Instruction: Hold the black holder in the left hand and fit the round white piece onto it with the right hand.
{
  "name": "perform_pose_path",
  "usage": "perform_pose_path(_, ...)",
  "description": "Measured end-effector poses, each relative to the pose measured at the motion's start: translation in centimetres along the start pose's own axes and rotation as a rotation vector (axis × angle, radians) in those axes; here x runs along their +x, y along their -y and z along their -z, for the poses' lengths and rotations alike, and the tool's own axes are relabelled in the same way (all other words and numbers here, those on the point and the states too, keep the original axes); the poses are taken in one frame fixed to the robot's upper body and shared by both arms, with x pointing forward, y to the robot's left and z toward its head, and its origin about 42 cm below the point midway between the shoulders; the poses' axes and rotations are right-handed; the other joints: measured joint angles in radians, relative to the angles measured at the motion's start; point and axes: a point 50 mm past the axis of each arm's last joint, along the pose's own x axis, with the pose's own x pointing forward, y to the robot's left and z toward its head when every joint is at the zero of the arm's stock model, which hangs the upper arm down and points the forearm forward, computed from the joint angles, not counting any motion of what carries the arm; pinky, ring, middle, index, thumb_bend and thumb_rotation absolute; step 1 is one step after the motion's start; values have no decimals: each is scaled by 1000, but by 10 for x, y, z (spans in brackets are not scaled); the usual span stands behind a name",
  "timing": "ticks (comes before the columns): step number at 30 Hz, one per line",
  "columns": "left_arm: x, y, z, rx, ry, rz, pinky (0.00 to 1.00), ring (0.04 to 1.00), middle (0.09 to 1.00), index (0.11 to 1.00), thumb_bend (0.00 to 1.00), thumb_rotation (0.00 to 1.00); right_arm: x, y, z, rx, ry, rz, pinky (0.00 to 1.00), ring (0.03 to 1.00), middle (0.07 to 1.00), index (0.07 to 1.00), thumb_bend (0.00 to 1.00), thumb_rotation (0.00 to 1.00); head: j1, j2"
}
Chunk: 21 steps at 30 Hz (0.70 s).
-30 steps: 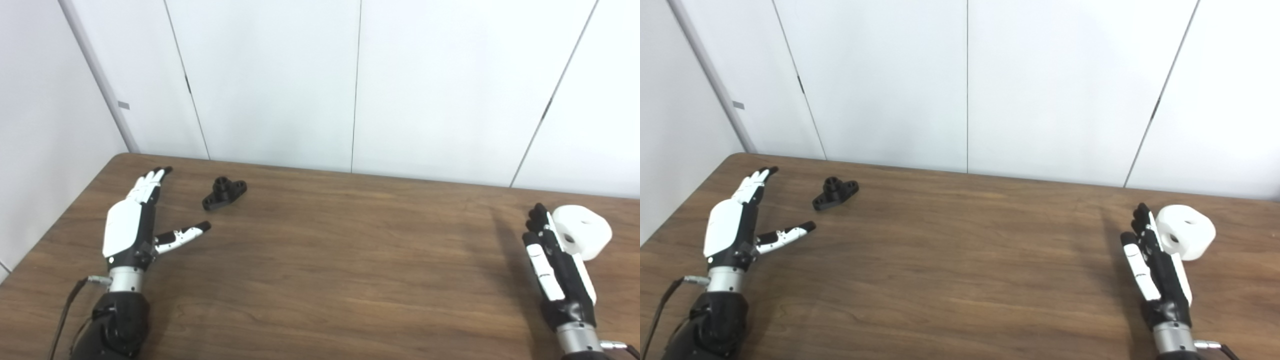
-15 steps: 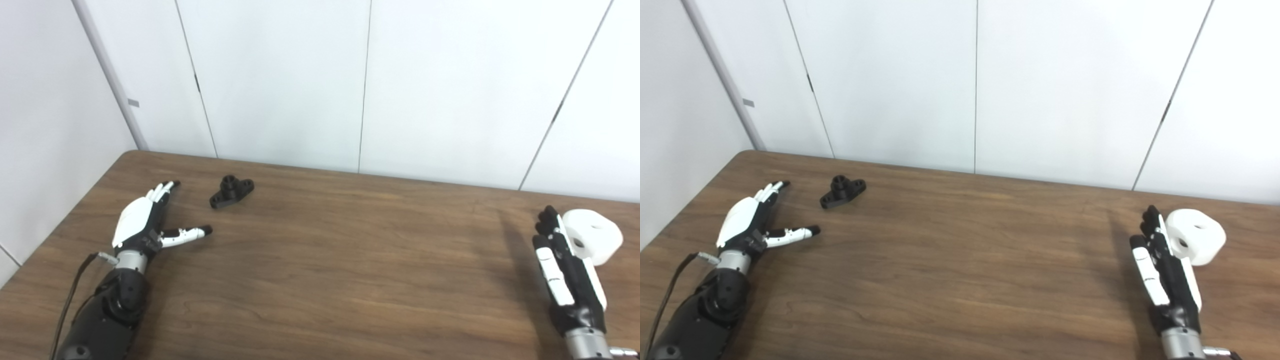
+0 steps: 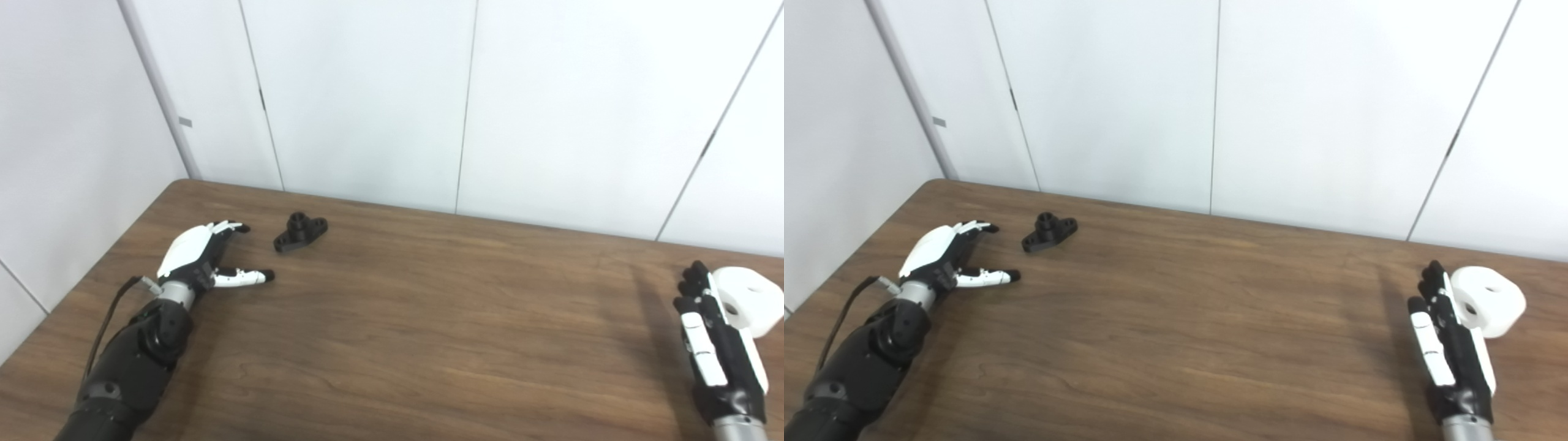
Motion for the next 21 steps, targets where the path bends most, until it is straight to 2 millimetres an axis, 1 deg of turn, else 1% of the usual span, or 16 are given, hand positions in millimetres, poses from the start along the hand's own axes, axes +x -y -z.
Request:
perform_pose_path(3,2,-2,3,-10,-9,9,1000,997,948,853,958,418,-1,0,0,7,1,3,1000,1000,1000,1000,285,763,0,5)
perform_pose_path(4,2,-2,3,-7,-7,11,1000,998,951,858,959,442,-1,1,0,7,1,3,1000,1000,1000,1000,285,762,2,5)
perform_pose_path(8,5,-2,5,18,-2,30,1000,996,947,845,953,428,-3,1,-1,5,-1,3,1000,1000,1000,1000,292,769,-2,5)
perform_pose_path(12,10,-3,2,30,8,35,1000,987,936,828,952,421,-4,1,0,4,-14,3,1000,1000,1000,1000,295,780,-2,3)
perform_pose_path(15,14,-3,0,36,8,41,1000,992,941,831,952,437,-6,2,-1,3,-14,5,1000,1000,1000,1000,291,785,2,2)
perform_pose_path(21,24,-4,-4,44,18,47,1000,988,931,803,964,447,-10,2,-2,5,-15,7,1000,1000,1000,1000,263,785,3,3)
